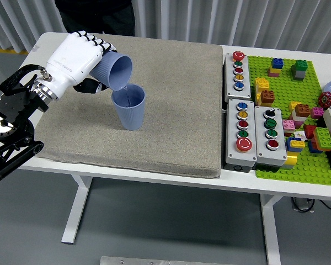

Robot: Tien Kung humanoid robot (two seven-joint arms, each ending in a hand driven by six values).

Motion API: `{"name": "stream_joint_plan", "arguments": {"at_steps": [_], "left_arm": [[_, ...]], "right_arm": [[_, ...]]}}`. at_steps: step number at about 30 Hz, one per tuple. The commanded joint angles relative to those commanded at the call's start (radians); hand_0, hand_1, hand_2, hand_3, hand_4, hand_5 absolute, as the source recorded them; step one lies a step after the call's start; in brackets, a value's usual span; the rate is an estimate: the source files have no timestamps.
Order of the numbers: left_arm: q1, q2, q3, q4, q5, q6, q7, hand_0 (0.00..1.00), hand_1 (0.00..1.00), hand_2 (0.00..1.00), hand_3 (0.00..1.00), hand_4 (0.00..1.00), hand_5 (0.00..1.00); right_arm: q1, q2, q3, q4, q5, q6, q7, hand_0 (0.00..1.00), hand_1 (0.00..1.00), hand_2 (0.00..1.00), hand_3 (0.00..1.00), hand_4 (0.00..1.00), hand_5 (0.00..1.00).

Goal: Pick cup pour cup place

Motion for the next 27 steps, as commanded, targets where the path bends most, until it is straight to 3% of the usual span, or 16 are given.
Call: {"name": "stream_joint_plan", "arguments": {"at_steps": [21,27], "left_arm": [[-0.002,-0.006,-0.023,0.007,0.0,0.018,0.003,0.589,0.528,0.554,0.55,0.804,0.171],[0.03,-0.022,-0.049,0.016,-0.078,0.023,-0.005,0.589,0.527,0.555,0.55,0.804,0.172]], "right_arm": [[0.005,-0.001,-0.003,0.0,0.008,-0.001,0.002,0.72,0.686,0.732,0.7,0.326,0.291],[0.006,-0.001,0.0,0.0,0.003,-0.001,0.001,0.72,0.686,0.732,0.7,0.326,0.293]]}}
